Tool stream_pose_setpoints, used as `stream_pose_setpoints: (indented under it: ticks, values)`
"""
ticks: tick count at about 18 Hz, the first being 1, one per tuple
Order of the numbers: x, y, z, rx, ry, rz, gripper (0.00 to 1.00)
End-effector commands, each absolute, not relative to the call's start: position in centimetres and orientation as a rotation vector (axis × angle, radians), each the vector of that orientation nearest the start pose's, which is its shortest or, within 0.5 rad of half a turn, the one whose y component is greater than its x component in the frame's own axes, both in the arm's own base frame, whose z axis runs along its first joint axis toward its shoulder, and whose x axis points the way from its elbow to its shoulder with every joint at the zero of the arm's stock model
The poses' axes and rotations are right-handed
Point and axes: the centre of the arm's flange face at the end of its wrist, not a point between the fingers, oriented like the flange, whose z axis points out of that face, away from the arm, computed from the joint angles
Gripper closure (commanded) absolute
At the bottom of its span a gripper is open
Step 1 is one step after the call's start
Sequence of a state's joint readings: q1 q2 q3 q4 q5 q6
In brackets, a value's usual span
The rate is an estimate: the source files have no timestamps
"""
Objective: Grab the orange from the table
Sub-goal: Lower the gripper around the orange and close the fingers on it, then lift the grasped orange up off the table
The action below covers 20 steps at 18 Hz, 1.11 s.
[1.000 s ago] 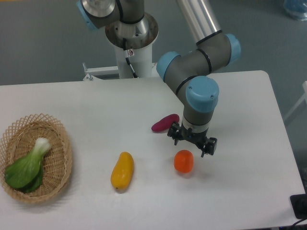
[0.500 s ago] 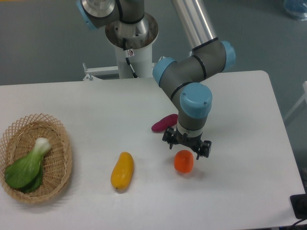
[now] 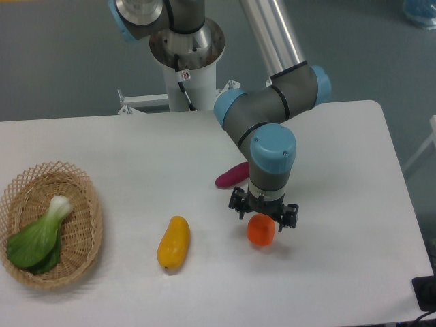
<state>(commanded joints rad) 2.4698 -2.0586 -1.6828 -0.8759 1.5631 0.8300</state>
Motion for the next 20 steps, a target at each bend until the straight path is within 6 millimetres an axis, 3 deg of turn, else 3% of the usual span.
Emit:
stream_pose_setpoints:
  ticks: [4,8,10,16,20]
  values:
    - [-40.9,50.2,21.7,-3.084,-0.097,0.09,0.0]
    - [-40.5,50.4,21.6,-3.111,-0.1,0.126,0.31]
    - [-40.5,50.4,21.6,-3.109,-0.1,0.13,0.37]
    - [-40.9,50.3,23.4,-3.077,-0.091,0.152,0.41]
    - [-42.5,50.0,26.2,-3.001,-0.122,0.146,0.41]
